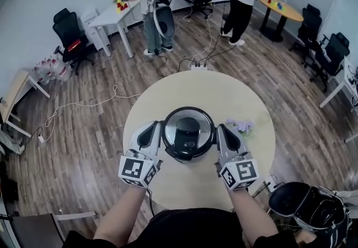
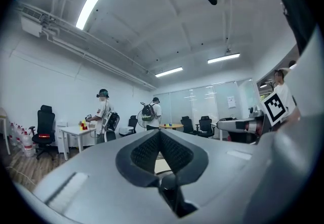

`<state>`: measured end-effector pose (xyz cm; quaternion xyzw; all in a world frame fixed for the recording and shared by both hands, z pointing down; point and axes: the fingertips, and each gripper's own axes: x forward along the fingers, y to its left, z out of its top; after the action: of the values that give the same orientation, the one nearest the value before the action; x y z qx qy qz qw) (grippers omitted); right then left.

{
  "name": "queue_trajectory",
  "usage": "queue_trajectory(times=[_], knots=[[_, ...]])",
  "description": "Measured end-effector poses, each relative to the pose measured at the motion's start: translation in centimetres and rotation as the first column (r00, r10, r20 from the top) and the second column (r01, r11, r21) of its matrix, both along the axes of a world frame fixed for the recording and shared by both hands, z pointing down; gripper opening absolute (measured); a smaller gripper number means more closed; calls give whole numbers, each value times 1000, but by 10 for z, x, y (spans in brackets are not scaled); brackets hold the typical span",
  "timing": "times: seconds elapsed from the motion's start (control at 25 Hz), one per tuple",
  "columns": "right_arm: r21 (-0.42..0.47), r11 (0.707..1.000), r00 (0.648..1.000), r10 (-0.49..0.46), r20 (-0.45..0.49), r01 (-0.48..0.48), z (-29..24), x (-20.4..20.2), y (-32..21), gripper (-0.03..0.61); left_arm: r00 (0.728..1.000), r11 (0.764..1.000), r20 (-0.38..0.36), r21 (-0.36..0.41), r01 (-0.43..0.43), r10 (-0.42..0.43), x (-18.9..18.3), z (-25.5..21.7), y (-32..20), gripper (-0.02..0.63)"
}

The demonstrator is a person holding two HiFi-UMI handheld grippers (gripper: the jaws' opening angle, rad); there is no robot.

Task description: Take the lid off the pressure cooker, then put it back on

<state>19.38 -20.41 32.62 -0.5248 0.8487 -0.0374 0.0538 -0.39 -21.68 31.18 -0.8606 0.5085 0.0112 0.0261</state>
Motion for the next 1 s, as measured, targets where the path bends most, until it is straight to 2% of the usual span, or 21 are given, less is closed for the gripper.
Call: queue_trajectory(times=[0.2,1.0], knots=[[7,1000,998,12,-65,-11,3,-4,-3,6,1000,1000,-2,4,21,-21,-13,-1,-2,0],[12,1000,992,-12,-127,14,5,-11,4,6,1000,1000,5,-13,15,-15,-7,7,1,0]])
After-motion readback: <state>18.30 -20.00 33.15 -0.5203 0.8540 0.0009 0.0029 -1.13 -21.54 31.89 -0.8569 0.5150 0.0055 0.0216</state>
